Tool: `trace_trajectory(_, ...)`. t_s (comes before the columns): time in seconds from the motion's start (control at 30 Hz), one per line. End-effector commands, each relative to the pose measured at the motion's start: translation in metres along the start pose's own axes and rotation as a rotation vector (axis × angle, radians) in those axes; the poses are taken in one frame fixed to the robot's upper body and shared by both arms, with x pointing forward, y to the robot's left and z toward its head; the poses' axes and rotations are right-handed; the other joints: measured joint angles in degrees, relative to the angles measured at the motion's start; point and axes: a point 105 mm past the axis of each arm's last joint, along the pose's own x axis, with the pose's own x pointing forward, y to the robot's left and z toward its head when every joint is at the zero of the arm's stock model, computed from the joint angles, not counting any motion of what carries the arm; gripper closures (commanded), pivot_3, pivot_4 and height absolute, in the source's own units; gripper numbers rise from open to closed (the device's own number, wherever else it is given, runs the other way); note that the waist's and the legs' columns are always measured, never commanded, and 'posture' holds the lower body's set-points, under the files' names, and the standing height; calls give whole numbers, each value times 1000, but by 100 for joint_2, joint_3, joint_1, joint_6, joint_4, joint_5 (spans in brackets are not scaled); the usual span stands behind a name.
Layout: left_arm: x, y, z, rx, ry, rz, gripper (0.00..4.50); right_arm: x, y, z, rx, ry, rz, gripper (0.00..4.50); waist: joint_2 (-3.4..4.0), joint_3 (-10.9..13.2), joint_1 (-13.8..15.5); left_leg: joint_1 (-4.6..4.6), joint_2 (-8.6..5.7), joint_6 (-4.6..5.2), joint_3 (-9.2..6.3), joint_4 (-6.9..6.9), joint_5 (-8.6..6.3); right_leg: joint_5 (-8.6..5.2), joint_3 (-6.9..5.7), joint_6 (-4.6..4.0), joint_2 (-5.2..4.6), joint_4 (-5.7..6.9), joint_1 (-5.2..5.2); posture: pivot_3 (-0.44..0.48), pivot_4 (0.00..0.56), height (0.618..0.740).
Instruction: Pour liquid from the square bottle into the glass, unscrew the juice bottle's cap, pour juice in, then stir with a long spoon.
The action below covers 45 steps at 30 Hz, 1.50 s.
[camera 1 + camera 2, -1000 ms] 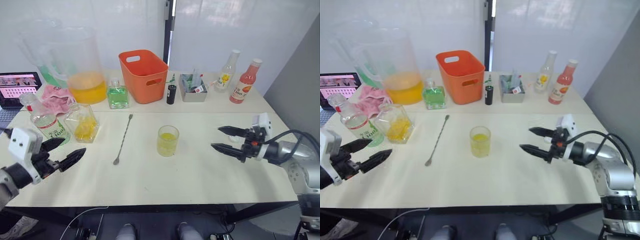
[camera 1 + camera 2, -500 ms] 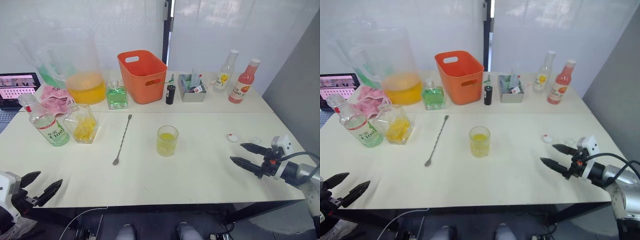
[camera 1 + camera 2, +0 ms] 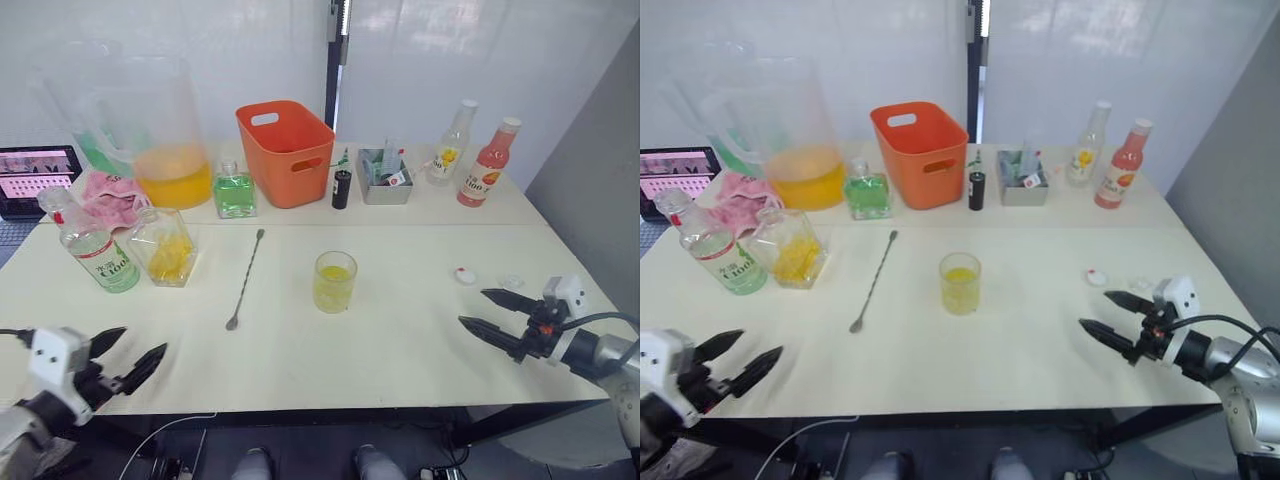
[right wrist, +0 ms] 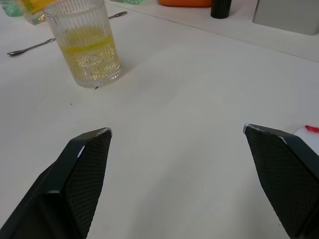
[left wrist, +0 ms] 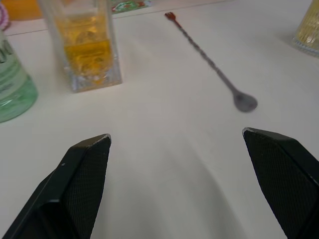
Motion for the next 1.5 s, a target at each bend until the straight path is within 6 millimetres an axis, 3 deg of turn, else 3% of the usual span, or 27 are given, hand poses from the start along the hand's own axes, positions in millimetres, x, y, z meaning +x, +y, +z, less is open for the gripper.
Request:
trace_trajectory(0.03,13,-12,3,25,5,52,27,3,10,23,-38,-63,12,0,-2,-1,-6,0,1,1,-1,0,0,0,0,1,2,2,0,0,150,740)
trace_trajectory(0.1,20,-16,1,19,11,69,27,4,14,25,-37,-68,17,0,-4,-2,-17,0,1,1,-3,0,1,1,0,2,4,2,0,0,150,740)
trace_trajectory(0.23,54,-32,2,-79,-11,91,27,8,37,33,-40,-67,79,0,3,-5,83,0,-4,1,-3,4,1,1,1,5,2,1,4,0,150,740)
trace_trajectory(0.5,107,-47,13,-61,25,124,27,7,69,43,-48,-37,168,0,-7,-12,122,-1,-6,3,-8,12,2,6,0,14,5,0,8,0,150,740)
trace_trajectory(0.8,143,-56,16,-26,61,143,27,4,84,48,-58,-20,207,0,-10,-13,123,-3,-7,31,-9,12,20,9,0,19,5,-2,10,0,150,740)
trace_trajectory(0.9,153,-63,5,-10,128,147,27,-1,82,48,-65,-12,198,0,-10,-13,128,-3,-8,31,-9,13,20,10,0,21,5,-3,11,0,150,740)
trace_trajectory(1.03,155,-65,-5,-12,181,163,1296,-3,81,47,-69,-8,191,0,-8,-14,136,-2,-10,30,-9,14,19,11,0,22,4,-3,15,0,150,740)
trace_trajectory(1.33,147,-68,-5,-39,195,129,4242,-3,77,44,-69,4,197,0,-5,-15,165,-2,-14,28,-10,15,18,11,1,23,1,-7,18,0,150,740)
trace_trajectory(1.37,146,-68,-4,-37,194,124,4465,-3,77,44,-70,5,200,0,-5,-15,165,-2,-14,28,-10,15,18,11,0,23,1,-7,18,0,150,740)
trace_trajectory(1.5,136,-63,16,62,122,18,4465,0,78,42,-68,8,217,0,-5,-16,145,-2,-12,27,-10,13,17,11,0,23,1,-6,15,0,150,740)
